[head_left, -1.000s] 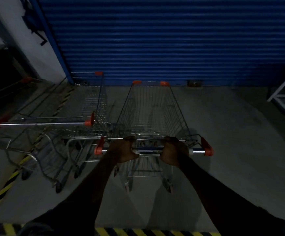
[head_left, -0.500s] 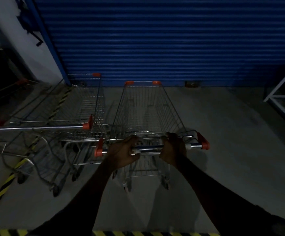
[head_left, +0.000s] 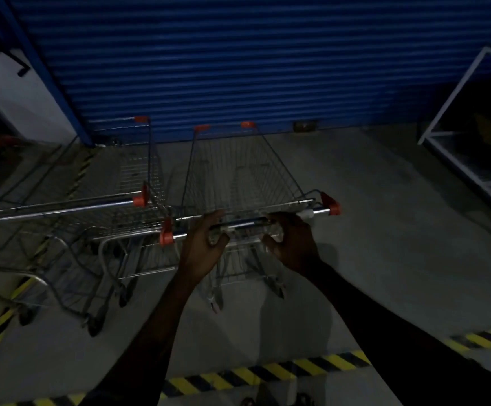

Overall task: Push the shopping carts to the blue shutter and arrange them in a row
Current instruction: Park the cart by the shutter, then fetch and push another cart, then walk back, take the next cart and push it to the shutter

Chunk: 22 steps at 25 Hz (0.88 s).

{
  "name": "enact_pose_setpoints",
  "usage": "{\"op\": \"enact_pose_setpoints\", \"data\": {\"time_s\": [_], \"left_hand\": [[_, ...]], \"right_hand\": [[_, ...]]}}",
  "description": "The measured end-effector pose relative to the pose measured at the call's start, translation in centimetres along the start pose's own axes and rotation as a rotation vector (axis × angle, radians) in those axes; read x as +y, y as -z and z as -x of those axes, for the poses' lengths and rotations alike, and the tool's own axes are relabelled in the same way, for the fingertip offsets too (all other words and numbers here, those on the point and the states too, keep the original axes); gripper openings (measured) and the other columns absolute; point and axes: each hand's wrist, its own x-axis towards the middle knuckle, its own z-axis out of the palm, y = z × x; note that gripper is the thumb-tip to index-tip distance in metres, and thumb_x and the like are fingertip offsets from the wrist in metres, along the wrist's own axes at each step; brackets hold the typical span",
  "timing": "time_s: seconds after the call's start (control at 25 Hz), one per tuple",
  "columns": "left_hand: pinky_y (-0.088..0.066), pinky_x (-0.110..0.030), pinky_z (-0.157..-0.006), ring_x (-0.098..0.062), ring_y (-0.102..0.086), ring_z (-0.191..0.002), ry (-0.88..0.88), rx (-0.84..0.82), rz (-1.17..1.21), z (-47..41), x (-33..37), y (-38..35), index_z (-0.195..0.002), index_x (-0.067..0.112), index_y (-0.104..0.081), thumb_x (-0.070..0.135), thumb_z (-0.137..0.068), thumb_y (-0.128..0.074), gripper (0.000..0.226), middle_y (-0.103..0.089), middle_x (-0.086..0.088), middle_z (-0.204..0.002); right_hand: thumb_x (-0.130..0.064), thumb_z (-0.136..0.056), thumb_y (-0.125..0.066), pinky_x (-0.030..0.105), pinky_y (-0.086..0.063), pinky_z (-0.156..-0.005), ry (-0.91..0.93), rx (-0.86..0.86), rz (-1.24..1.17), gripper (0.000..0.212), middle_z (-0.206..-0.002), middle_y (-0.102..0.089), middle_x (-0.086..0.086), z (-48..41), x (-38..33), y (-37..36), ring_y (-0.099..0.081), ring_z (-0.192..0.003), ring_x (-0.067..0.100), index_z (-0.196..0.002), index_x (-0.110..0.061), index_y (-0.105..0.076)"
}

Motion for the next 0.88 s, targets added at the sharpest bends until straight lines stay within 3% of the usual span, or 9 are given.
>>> {"op": "enact_pose_setpoints", "data": {"time_s": [0.12,0.32,0.48,0.6,0.88], "left_hand": [[-0.048,-0.030,-0.105,-0.010,-0.063,-0.115,-0.016,0.020,0.093,1.5,2.2,-1.5,-0.131,0.022,-0.061,-0.004,-0.086,-0.071,0.053,-0.067,0.005,-0.127],[-0.049,-0.016,-0.084,-0.004,-0.061,-0.088,0.033,-0.064,0.225,4.3,6.4,-5.2,-0.129,0.014,-0.063,-0.010,-0.088,-0.063,0.047,-0.069,-0.005,-0.120],[-0.053,-0.036,-0.096,-0.010,-0.065,-0.100,-0.017,-0.129,0.186,6.9,7.8,-8.5,-0.130,0.029,-0.063,0.018,-0.085,-0.069,0.047,-0.069,0.008,-0.121],[-0.051,-0.053,-0.103,-0.017,-0.065,-0.113,-0.010,-0.194,0.155,9.0,8.8,-11.3,-0.130,0.036,-0.062,0.027,-0.082,-0.072,0.050,-0.068,0.009,-0.125],[-0.053,-0.034,-0.095,0.004,-0.058,-0.113,-0.114,-0.294,-0.016,16.2,12.9,-14.3,-0.127,0.053,-0.053,0.033,-0.086,-0.066,0.048,-0.059,0.029,-0.127]], "right_hand": [[-0.047,-0.080,-0.066,0.037,-0.051,-0.097,-0.132,0.017,-0.093,0.049,-0.117,-0.071,0.001,2.1,-0.7,1.6,-0.064,-0.111,0.022,-0.121,-0.020,-0.070],[-0.046,-0.082,-0.076,0.034,-0.053,-0.091,-0.260,0.021,-0.181,0.041,-0.111,-0.070,-0.008,7.0,0.3,5.1,-0.064,-0.099,0.012,-0.116,-0.024,-0.070],[-0.042,-0.086,-0.078,0.031,-0.052,-0.087,-0.322,0.035,-0.142,0.035,-0.109,-0.070,-0.011,11.5,1.6,9.6,-0.064,-0.095,0.009,-0.115,-0.024,-0.071],[-0.040,-0.089,-0.076,0.029,-0.052,-0.084,-0.350,0.026,-0.128,0.032,-0.108,-0.069,-0.011,15.5,2.4,13.1,-0.063,-0.094,0.007,-0.116,-0.024,-0.071],[-0.048,-0.095,-0.067,0.022,-0.047,-0.084,-0.412,-0.031,-0.110,0.034,-0.111,-0.070,-0.011,23.7,2.8,17.8,-0.058,-0.095,0.001,-0.123,-0.028,-0.068]]}}
